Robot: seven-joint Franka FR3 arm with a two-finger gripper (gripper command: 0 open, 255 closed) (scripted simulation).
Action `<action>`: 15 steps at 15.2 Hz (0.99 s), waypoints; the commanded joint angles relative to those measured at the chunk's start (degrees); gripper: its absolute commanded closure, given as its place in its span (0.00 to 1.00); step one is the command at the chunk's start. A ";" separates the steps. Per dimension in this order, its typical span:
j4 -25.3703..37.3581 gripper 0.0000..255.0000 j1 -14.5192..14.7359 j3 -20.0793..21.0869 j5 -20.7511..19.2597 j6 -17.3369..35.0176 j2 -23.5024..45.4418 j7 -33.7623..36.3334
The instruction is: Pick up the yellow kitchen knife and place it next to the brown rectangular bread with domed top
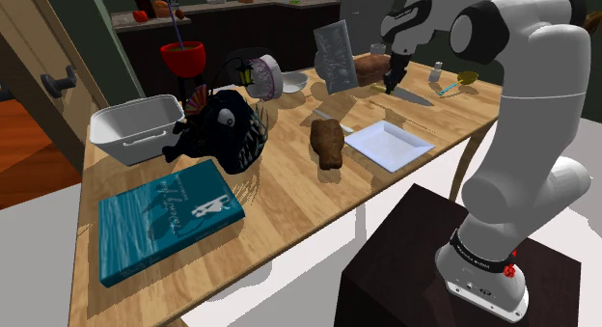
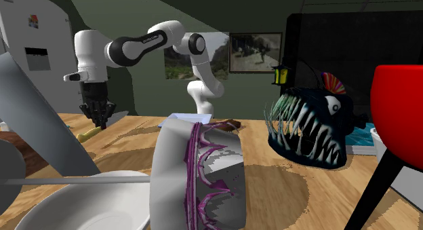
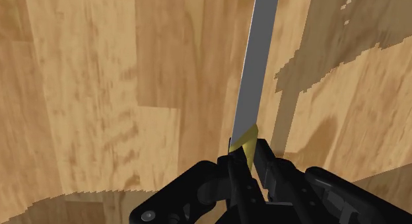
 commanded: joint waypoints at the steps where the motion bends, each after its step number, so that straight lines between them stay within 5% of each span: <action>1: -1.45 1.00 0.02 0.06 0.18 1.64 0.20 -0.28; 11: -2.61 1.00 0.00 0.18 0.47 3.38 0.80 -0.58; 12: -2.61 0.00 0.00 0.18 0.47 3.38 0.80 -0.58; 15: -2.61 0.00 0.00 0.18 0.47 3.38 0.80 -0.58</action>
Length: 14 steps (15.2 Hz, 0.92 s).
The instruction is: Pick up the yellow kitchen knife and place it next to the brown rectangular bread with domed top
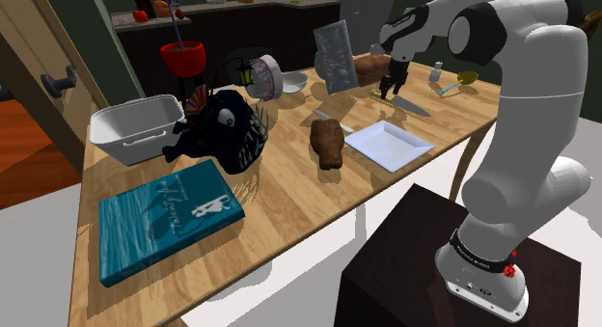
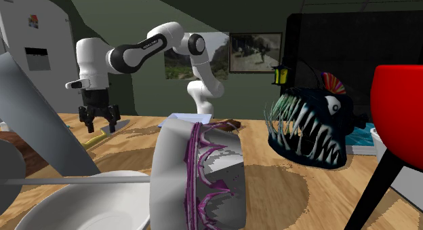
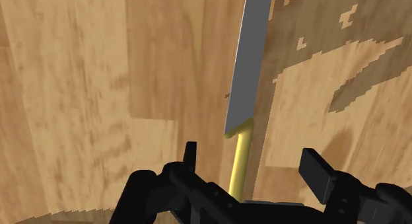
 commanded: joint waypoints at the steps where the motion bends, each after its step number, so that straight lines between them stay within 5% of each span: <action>1: 0.00 0.00 0.00 0.00 0.00 0.00 0.00 0.00; 6: 4.07 0.00 -0.19 -0.49 -0.95 -6.24 -2.26 0.65; 14: 4.07 0.00 -0.19 -0.49 -0.95 -6.24 -2.26 0.65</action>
